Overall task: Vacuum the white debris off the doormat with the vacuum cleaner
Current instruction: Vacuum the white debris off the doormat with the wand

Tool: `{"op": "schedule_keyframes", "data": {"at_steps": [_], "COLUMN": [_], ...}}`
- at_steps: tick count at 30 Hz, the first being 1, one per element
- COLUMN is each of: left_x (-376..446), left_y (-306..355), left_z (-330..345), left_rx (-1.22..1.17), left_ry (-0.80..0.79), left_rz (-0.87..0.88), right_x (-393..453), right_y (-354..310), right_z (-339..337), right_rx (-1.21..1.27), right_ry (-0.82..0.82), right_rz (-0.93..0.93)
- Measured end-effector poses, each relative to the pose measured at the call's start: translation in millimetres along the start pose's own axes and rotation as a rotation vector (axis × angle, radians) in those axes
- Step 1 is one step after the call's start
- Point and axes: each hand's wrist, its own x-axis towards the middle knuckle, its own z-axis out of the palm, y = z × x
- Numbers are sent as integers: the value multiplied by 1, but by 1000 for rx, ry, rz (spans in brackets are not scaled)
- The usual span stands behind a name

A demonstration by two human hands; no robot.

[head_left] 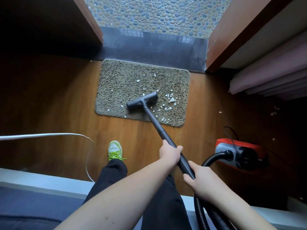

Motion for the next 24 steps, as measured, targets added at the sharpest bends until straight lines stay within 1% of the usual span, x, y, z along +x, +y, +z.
{"op": "schedule_keyframes", "data": {"at_steps": [8, 13, 16, 20, 24], "left_x": [11, 35, 51, 68, 74], "left_y": [38, 55, 62, 68, 69], "left_z": [-6, -25, -42, -68, -89], "left_rx": [-94, -208, -302, -500, -558], "left_ry": [18, -17, -71, -181, -240], "left_rz": [6, 30, 34, -14, -63], "right_x": [25, 50, 68, 85, 86], "right_y": [-7, -27, -43, -70, -97], "right_z": [-39, -54, -61, -70, -77], "right_rx": [-20, -44, -66, -88, -141], "right_ry": [-2, 23, 39, 22, 4], "right_rz": [-44, -61, -64, -61, -75]}}
